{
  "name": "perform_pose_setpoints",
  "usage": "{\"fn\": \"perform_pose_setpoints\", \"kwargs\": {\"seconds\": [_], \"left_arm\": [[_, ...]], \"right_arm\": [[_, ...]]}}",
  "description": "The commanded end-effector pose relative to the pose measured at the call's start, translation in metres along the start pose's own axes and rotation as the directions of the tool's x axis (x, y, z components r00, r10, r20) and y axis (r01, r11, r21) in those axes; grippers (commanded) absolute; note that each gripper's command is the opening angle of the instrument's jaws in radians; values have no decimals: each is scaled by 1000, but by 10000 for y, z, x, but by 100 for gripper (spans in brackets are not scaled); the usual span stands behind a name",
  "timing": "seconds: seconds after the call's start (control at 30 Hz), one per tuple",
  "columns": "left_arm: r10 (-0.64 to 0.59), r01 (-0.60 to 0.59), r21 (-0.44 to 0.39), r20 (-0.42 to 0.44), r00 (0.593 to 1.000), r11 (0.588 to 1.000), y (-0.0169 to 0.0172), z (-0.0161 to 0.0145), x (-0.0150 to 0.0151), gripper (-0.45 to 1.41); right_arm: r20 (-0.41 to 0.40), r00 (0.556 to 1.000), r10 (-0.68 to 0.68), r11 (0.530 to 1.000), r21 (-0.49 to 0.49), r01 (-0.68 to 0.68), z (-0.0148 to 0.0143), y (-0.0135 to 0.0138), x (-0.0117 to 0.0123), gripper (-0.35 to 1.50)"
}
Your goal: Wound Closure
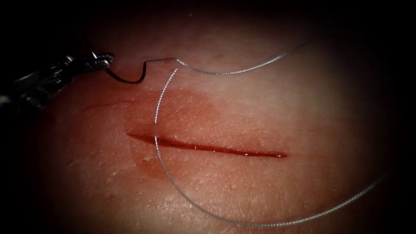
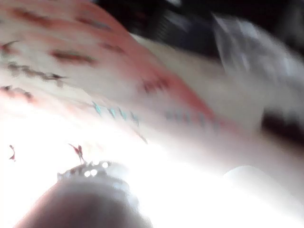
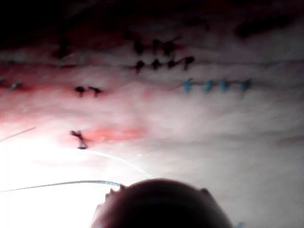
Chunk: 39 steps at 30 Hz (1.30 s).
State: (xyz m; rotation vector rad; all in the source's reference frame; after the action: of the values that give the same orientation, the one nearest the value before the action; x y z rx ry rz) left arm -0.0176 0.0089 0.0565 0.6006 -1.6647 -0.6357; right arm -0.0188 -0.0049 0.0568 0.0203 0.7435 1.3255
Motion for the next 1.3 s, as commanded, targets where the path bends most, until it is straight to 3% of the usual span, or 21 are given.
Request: {"fn": "perform_pose_setpoints", "kwargs": {"seconds": [0.03, 0.1, 0.13, 0.17, 0.2, 0.23, 0.33, 0.53, 0.73, 0.8, 0.83, 0.93, 0.97, 1.0, 1.03, 1.07, 1.1, 1.13, 1.27, 1.3], "left_arm": [[30, -30, 8, -14, 999, 1000, 3, 7, -10, -45], [49, -49, 9, -26, 998, 999, 3, 11, -8, -45], [118, -117, 11, -27, 993, 993, 2, 13, -10, -45], [145, -145, 11, -34, 989, 989, 1, 13, -12, -45], [167, -167, 12, -34, 985, 986, 0, 13, -12, -45], [251, -251, 14, -35, 967, 968, -5, 15, -14, -45], [302, -302, 20, -77, 950, 953, -10, 21, -10, -45], [316, -313, 43, -134, 939, 949, -8, 30, 10, -45], [317, -313, 54, -139, 938, 948, -7, 31, 13, -45], [317, -312, 56, -139, 938, 948, -7, 30, 13, -45], [317, -312, 56, -138, 938, 948, -7, 30, 13, -45], [316, -311, 58, -138, 939, 949, -7, 30, 11, -45], [316, -311, 59, -138, 939, 949, -7, 29, 11, -45], [322, -316, 60, -138, 937, 947, -7, 29, 11, -45], [322, -316, 60, -138, 937, 947, -7, 29, 11, -45], [322, -316, 60, -138, 937, 947, -7, 29, 11, -45], [316, -311, 60, -138, 939, 949, -7, 29, 11, -45], [316, -311, 60, -138, 939, 949, -7, 29, 11, -45], [304, -299, 59, -139, 942, 952, -6, 30, 11, -45], [304, -299, 59, -138, 942, 952, -6, 30, 10, -45]], "right_arm": [[-16, 1000, -17, 998, 60, 18, 23, -52, 12, 126], [-12, 1000, -10, 994, 112, 11, 47, -95, 10, 126], [-8, 1000, -12, 986, 167, 13, 68, -136, 8, 128], [-11, 1000, -5, 982, 191, 7, 76, -152, 7, 125], [-14, 1000, 8, 976, 218, -5, 82, -167, 7, 120], [-17, 999, 38, 946, 322, -30, 104, -213, 6, 96], [-24, 998, 63, 927, 371, -49, 121, -247, 5, 101], [-19, 998, 58, 915, 402, -45, 140, -270, -10, 98], [1, 998, 57, 895, 443, -51, 136, -275, -21, 101], [35, 998, 55, 876, 477, -65, 118, -278, -29, 126], [48, 997, 59, 867, 493, -75, 111, -280, -29, 126], [96, 994, 59, 770, 630, -106, 78, -288, -20, 128], [72, 993, 97, 693, 711, -119, 51, -292, 0, 130], [59, 990, 128, 658, 742, -129, 39, -291, 11, 128], [22, 979, 203, 571, 810, -137, 11, -287, 40, 116], [13, 974, 226, 550, 823, -138, 3, -285, 48, 116], [-3, 961, 278, 514, 845, -146, -12, -281, 66, 116], [-22, 932, 362, 448, 880, -154, -37, -271, 94, 118], [-20, 857, 514, 325, 930, -173, -65, -254, 140, 116], [-3, 819, 574, 290, 936, -200, -67, -249, 158, 116]]}}
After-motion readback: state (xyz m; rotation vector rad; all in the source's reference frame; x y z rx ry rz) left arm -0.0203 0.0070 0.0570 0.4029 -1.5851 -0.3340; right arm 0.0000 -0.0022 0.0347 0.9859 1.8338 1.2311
